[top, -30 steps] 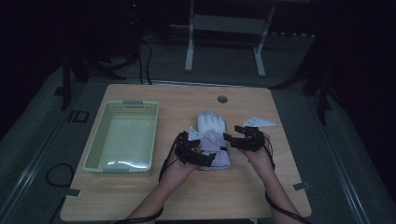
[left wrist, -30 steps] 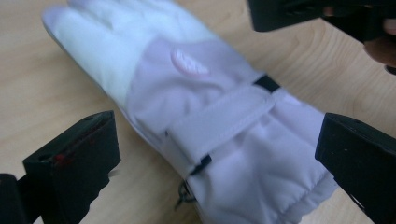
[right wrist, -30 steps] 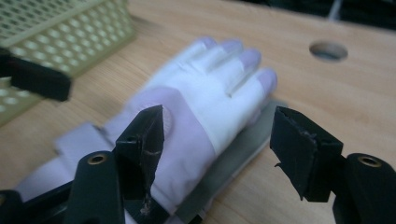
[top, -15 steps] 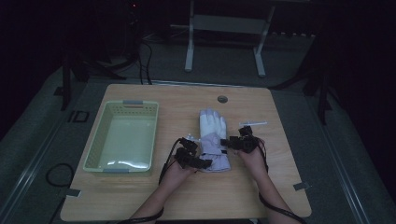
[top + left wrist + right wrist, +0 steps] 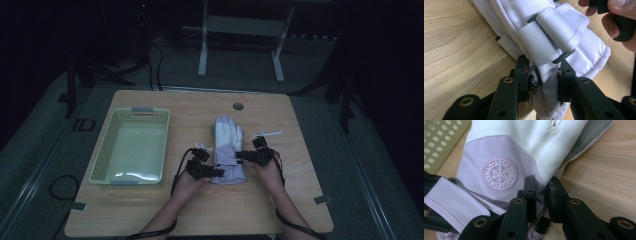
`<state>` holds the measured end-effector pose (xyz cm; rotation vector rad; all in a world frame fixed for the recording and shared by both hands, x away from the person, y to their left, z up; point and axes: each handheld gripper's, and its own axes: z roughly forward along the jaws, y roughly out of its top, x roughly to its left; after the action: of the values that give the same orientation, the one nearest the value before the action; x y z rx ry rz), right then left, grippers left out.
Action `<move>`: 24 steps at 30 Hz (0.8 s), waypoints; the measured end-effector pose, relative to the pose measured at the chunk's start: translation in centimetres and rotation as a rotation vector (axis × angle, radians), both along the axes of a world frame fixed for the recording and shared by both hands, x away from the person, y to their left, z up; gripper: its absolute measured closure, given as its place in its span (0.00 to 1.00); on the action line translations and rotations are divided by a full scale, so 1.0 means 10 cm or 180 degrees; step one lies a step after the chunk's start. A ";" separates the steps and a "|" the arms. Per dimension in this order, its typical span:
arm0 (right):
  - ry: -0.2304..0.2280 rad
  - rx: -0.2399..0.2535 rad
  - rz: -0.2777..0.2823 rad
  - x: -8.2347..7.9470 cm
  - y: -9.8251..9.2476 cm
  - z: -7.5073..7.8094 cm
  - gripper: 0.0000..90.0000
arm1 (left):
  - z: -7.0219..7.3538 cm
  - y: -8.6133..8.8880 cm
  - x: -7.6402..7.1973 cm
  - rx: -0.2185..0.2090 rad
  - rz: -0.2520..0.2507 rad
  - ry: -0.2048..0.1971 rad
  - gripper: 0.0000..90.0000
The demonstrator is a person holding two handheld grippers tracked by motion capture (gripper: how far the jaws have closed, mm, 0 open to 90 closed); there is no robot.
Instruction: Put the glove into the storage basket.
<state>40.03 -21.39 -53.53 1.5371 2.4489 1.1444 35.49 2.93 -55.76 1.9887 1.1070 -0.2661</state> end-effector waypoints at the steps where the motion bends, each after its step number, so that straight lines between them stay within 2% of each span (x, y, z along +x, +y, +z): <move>1: -0.0008 -0.0001 -0.0007 -0.01 0.00 0.02 0.89 | 0.00 0.00 0.00 -0.0021 0.0021 0.0024 0.78; 4: -0.0097 -0.0100 0.0001 -0.03 0.04 0.06 0.90 | 0.01 0.00 0.00 -0.0027 0.0042 0.0040 0.79; 6: -0.0139 -0.0155 -0.0008 -0.05 0.05 0.10 0.90 | 0.04 -0.01 -0.01 0.0003 0.0030 -0.0003 0.79; 9: -0.0207 -0.0222 0.0011 -0.09 0.07 0.17 0.90 | 0.17 -0.04 -0.06 0.0095 -0.0035 -0.0128 0.80; 17: -0.0465 -0.0237 0.0083 -0.18 0.17 0.44 0.90 | 0.50 0.05 -0.12 0.0216 -0.0105 -0.0303 0.80; 24: -0.0564 -0.0204 0.0131 -0.19 0.30 0.58 0.90 | 0.67 0.17 -0.16 0.0288 -0.0111 -0.0390 0.80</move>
<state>38.10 -18.40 -47.74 1.3135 2.3861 1.1423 33.91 4.67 -49.05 2.0766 1.0231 -0.1120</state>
